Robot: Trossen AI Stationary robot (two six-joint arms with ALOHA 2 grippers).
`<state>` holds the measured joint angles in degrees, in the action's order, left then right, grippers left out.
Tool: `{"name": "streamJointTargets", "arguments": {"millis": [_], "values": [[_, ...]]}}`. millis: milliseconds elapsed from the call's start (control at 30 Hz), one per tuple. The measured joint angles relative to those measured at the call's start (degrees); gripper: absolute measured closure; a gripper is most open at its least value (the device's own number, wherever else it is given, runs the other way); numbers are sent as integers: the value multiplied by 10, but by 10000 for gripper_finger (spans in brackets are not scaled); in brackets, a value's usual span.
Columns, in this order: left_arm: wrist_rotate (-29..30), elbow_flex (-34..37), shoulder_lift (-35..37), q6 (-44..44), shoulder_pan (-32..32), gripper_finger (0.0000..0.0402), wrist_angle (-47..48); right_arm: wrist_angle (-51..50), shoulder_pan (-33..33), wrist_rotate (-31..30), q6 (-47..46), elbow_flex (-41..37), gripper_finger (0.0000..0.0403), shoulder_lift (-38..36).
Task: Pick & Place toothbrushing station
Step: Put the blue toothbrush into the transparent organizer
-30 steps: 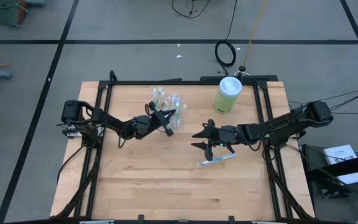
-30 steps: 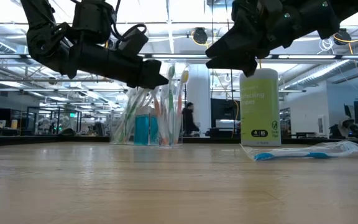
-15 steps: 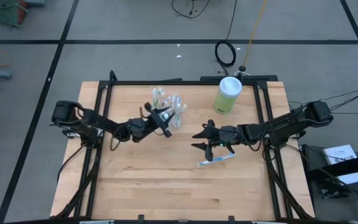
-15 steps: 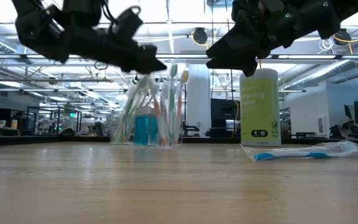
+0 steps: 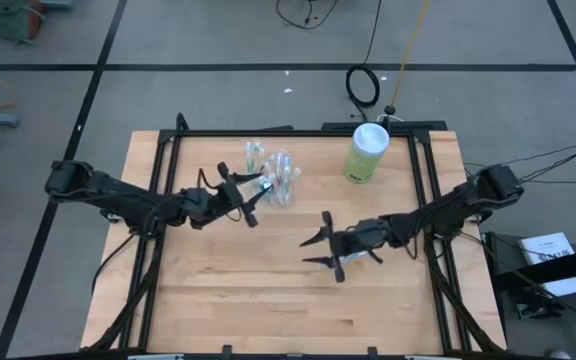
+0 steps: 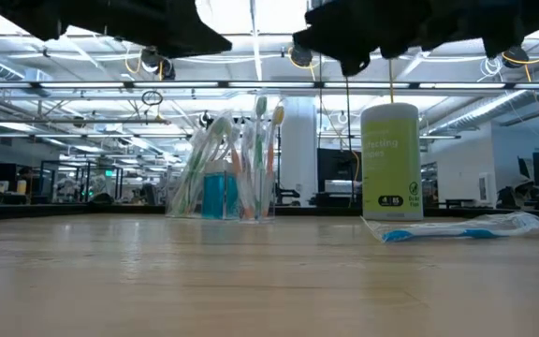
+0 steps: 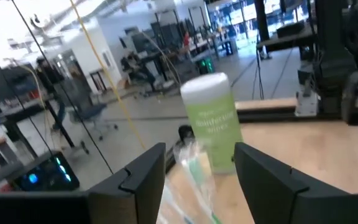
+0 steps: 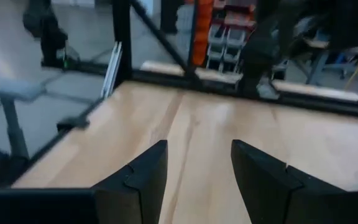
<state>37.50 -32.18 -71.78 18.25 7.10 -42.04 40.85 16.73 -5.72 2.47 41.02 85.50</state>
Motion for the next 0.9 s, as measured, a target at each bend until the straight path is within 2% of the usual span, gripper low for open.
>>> {"name": "streamJointTargets", "arguments": {"millis": [100,333,500,600,733,900], "values": [[0,0,16,-25,0,203,58,-57,8,1,-3,35,234,30],[-1,0,19,-47,-4,203,108,-403,33,-3,-47,156,234,44],[-19,0,19,-82,-4,203,150,-604,56,-2,-95,167,234,38],[-58,0,19,-101,-4,204,150,-742,66,-3,-186,164,234,39],[-113,0,19,-120,-4,204,150,-787,75,-2,-270,131,234,39],[-144,0,19,-128,-4,204,149,-784,83,-13,-252,109,234,41]]}}
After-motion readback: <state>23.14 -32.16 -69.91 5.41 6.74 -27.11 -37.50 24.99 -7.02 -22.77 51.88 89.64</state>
